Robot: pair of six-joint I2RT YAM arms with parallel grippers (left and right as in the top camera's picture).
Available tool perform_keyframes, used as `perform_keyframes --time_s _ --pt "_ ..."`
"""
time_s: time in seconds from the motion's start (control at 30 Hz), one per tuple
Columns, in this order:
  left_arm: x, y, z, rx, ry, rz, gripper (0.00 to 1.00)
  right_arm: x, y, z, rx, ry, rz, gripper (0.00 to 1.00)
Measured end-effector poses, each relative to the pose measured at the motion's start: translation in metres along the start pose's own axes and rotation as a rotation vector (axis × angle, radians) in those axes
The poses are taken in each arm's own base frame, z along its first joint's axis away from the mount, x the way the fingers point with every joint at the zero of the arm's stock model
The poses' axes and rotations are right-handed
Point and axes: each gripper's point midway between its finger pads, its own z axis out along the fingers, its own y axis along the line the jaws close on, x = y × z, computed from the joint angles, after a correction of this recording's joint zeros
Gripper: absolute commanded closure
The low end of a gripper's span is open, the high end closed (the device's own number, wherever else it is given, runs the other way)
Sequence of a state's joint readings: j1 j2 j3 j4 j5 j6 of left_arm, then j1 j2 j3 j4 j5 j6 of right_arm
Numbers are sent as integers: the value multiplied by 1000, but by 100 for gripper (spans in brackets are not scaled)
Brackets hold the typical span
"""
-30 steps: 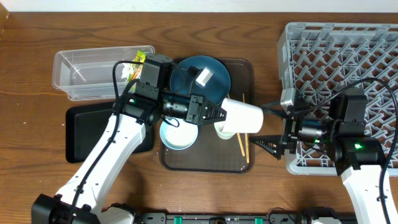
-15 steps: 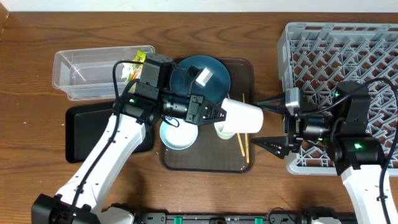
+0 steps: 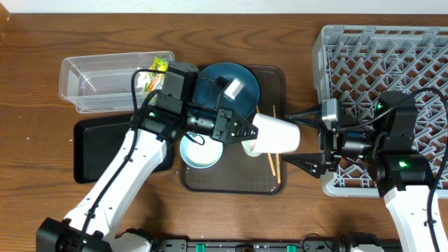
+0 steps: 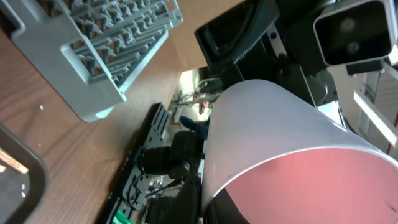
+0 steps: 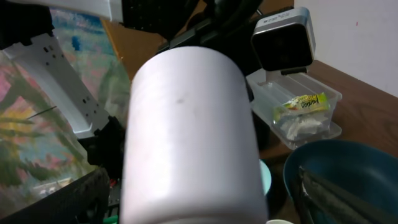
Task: Sort waste into correct bins and load items into the dishwasher rack
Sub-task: 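Lift the pink cup and hand it to the right gripper, then place the pink cup upside down in the grey rack with right gripper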
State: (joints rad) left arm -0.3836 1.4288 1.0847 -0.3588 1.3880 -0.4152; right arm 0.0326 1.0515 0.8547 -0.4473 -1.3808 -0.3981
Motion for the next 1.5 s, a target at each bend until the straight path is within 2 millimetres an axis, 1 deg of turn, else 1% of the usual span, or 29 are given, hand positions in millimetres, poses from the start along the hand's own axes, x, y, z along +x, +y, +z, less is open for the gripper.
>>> perform_keyframes --time_s 0.17,0.33,0.43,0.47,0.5,0.53,0.57,0.6,0.67,0.73,0.8,0.9,1.0,1.03,1.07,1.13,1.17,1.2,1.23,1.27,1.3,1.33,1.4,1.5 --pt "2 -1 2 2 7 1 94 0 0 0 0 0 3 20" --pt "1 0 2 -4 4 -2 94 -1 1 0 -8 -4 11 38" --pt "0 1 2 -7 2 -2 93 -1 2 0 -14 -6 20 45" --pt "0 1 2 -7 1 -2 90 -1 3 0 -15 -6 23 48" --pt "0 1 2 -7 1 -2 83 -1 3 0 -15 -6 26 49" --pt "0 1 2 -6 1 0 61 -1 2 0 -13 -5 26 49" --pt "0 0 2 -5 2 1 46 -1 2 0 -10 -4 32 49" --pt "1 0 2 -4 3 1 42 0 1 0 -5 -1 39 51" --pt "1 0 2 -5 3 7 36 3 -3 0 22 11 81 60" --pt "0 4 2 -24 -6 10 34 6 -10 0 62 26 136 64" --pt "-2 15 1 -79 -25 -13 31 10 -16 -1 101 39 196 69" --pt "0 43 -6 -226 -64 -99 26 15 -26 -3 168 56 268 76" --pt "9 80 -22 -427 -98 -209 24 24 -41 -6 268 80 347 81" --pt "13 91 -29 -488 -107 -238 24 28 -47 -9 309 90 376 85" --pt "19 103 -37 -561 -112 -275 23 33 -51 -11 349 103 404 85" --pt "31 124 -58 -705 -120 -340 22 46 -62 -18 448 140 473 94" --pt "37 133 -72 -785 -128 -367 21 57 -67 -25 522 172 529 98" --pt "43 139 -82 -842 -132 -385 21 66 -71 -33 590 205 570 99" --pt "49 145 -98 -921 -145 -402 20 74 -74 -42 663 237 614 99" --pt "53 147 -109 -975 -155 -408 20 81 -76 -54 748 274 653 99" --pt "56 148 -122 -1035 -169 -409 20 83 -78 -66 826 304 679 99" --pt "59 148 -135 -1090 -189 -407 20 82 -80 -77 892 322 686 99" --pt "62 144 -159 -1183 -239 -391 20 70 -84 -104 1035 338 688 99" --pt "61 137 -179 -1253 -303 -359 20 44 -87 -145 1233 320 659 99"
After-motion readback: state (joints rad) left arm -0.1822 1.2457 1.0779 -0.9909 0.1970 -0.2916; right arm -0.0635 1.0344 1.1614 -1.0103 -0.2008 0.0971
